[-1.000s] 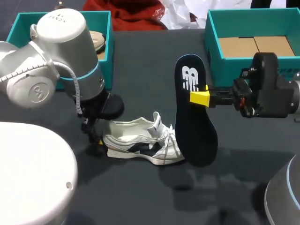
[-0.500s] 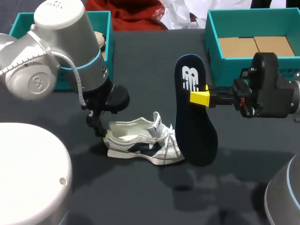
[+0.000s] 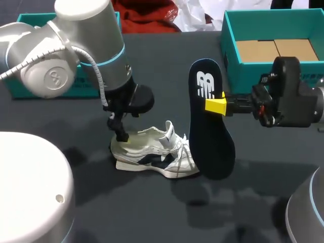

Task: Take the shoe out of the shoebox, open the shoe tongue, remove and reinsert the insole, then place the shoe into the shoebox

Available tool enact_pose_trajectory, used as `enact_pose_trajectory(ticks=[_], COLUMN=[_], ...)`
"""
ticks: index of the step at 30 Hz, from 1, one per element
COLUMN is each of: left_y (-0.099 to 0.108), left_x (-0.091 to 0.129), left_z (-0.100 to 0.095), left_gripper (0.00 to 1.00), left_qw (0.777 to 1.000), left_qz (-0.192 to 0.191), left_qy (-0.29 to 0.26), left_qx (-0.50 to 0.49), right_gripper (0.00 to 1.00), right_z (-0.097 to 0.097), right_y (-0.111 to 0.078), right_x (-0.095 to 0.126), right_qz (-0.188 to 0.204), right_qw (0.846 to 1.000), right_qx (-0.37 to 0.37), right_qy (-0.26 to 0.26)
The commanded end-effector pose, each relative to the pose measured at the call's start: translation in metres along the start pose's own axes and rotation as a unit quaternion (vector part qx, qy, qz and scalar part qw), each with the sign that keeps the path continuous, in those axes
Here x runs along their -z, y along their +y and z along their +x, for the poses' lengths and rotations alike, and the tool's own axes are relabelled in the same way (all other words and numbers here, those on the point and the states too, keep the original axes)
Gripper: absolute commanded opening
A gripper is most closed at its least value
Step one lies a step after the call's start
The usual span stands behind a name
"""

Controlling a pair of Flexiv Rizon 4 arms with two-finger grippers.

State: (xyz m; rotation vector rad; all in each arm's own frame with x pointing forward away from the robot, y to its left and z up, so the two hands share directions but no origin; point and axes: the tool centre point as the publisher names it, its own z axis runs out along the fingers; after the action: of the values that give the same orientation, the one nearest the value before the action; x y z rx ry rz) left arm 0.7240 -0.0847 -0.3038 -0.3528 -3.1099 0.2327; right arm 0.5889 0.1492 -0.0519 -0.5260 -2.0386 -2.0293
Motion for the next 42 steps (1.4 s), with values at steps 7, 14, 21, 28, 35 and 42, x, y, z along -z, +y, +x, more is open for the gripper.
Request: enact_pose_trajectory(ticks=[7, 14, 21, 28, 35, 42], left_y=[-0.019, -0.025, -0.027, -0.028, -0.030, -0.030], left_x=[-0.038, -0.054, -0.065, -0.071, -0.076, -0.077], left_z=[-0.014, -0.019, -0.027, -0.027, -0.026, -0.025], left_gripper=[1.00, 1.00, 0.87, 0.56, 0.33, 0.00], left_qw=[1.000, 1.000, 1.000, 1.000, 1.000, 1.000], left_qz=[-0.007, -0.009, -0.015, -0.013, -0.016, -0.014], left_qy=[-0.006, -0.014, -0.022, -0.019, -0.012, -0.001], left_qx=[-0.004, -0.008, -0.007, -0.004, -0.010, -0.021], right_gripper=[0.00, 0.00, 0.00, 0.00, 0.00, 0.00], right_z=[0.009, 0.009, 0.009, 0.009, 0.009, 0.009], right_y=[-0.003, -0.003, -0.003, -0.003, -0.003, -0.003], right_x=[0.004, 0.004, 0.004, 0.004, 0.004, 0.004], right_qz=[-0.003, -0.003, -0.003, -0.003, -0.003, -0.003], right_qw=[1.000, 1.000, 1.000, 1.000, 1.000, 1.000], right_qx=[0.000, 0.000, 0.000, 0.000, 0.000, 0.000], right_qy=[-0.007, -0.007, -0.007, -0.007, -0.007, -0.007])
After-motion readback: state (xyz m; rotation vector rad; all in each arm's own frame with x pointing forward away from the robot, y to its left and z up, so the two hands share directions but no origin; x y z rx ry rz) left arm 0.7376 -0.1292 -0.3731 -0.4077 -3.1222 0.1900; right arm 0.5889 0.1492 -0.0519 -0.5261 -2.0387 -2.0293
